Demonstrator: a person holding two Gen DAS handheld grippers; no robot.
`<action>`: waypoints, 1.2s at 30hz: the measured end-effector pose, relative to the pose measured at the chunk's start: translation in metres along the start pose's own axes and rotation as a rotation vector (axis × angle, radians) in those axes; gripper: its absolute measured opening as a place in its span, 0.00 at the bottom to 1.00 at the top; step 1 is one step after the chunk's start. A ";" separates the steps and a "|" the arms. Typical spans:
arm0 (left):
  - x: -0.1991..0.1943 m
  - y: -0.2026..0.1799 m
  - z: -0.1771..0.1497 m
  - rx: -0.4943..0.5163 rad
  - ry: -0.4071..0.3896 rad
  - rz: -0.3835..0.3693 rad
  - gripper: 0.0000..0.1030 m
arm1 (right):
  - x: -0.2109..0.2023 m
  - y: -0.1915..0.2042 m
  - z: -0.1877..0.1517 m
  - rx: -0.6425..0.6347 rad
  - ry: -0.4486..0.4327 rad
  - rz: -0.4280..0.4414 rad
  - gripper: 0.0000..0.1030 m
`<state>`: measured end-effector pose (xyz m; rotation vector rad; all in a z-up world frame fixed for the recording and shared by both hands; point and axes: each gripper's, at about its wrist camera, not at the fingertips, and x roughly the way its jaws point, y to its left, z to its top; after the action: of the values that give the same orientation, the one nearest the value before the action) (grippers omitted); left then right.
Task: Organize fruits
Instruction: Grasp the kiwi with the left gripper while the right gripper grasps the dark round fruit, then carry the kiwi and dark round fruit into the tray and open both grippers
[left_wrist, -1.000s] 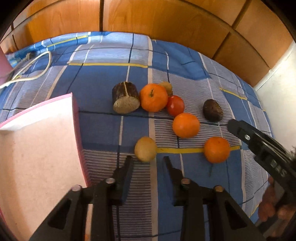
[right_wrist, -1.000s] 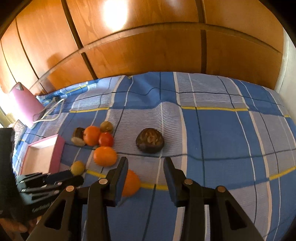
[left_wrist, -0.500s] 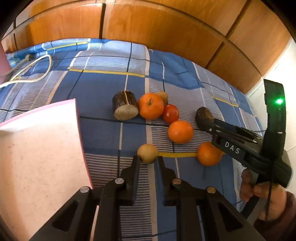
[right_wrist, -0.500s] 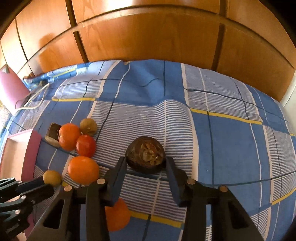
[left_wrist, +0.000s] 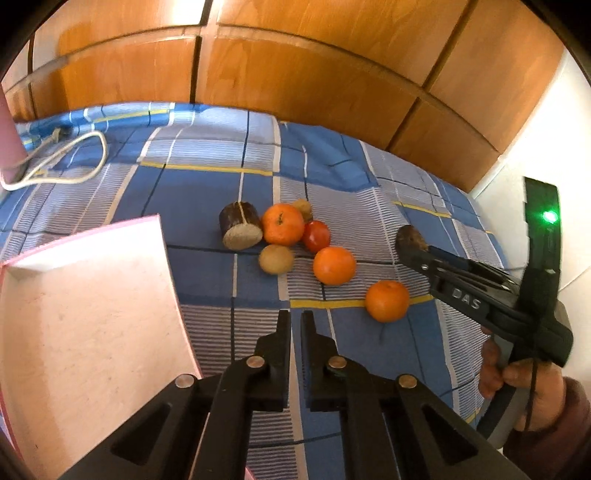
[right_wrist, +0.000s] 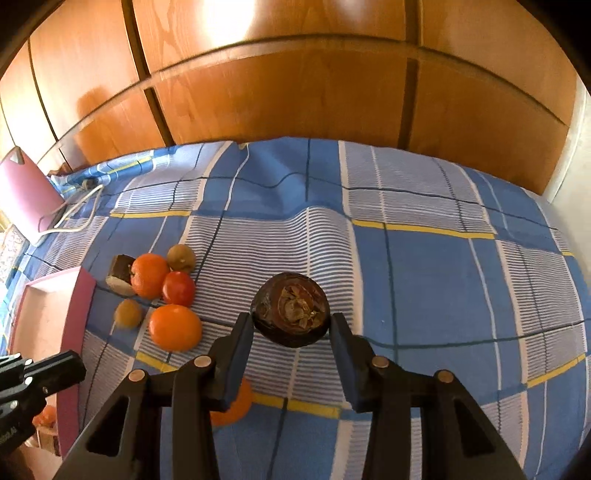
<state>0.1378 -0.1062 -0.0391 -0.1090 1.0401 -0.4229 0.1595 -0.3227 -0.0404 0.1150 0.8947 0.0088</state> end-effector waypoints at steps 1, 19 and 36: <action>0.002 0.005 0.001 -0.033 0.016 -0.005 0.12 | -0.002 0.000 -0.001 -0.001 -0.002 -0.003 0.42; 0.048 -0.001 0.031 -0.077 0.053 0.076 0.40 | -0.015 -0.011 -0.017 0.026 -0.021 0.040 0.42; 0.031 -0.008 0.022 -0.034 0.017 0.047 0.26 | -0.010 -0.023 -0.020 0.071 -0.014 0.052 0.42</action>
<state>0.1677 -0.1282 -0.0508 -0.1110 1.0646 -0.3638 0.1362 -0.3445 -0.0475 0.2046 0.8776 0.0247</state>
